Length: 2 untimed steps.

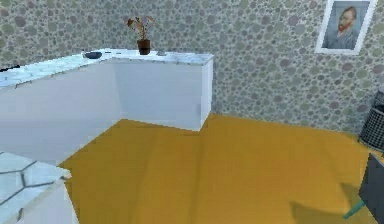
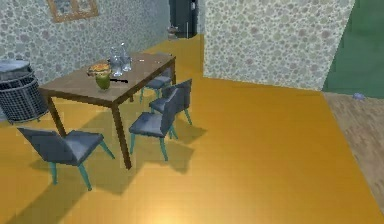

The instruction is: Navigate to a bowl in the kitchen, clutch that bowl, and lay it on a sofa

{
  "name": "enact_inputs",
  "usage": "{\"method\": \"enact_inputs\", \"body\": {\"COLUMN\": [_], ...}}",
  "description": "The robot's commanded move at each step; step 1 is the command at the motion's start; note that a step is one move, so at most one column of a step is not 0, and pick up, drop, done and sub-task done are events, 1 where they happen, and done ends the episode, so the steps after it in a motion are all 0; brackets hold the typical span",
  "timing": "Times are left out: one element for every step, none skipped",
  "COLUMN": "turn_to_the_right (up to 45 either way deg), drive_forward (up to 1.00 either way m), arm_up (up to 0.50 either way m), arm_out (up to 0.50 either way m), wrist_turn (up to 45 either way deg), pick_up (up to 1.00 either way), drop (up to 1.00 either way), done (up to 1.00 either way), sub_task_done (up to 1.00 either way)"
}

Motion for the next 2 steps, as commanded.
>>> {"method": "enact_inputs", "body": {"turn_to_the_right": [0.0, 0.0], "drive_forward": [1.0, 0.05], "arm_up": [0.0, 0.0], "arm_out": [0.0, 0.0], "wrist_turn": [0.0, 0.0], "pick_up": [0.0, 0.0], "drop": [0.0, 0.0], "done": [0.0, 0.0], "sub_task_done": [0.0, 0.0]}}
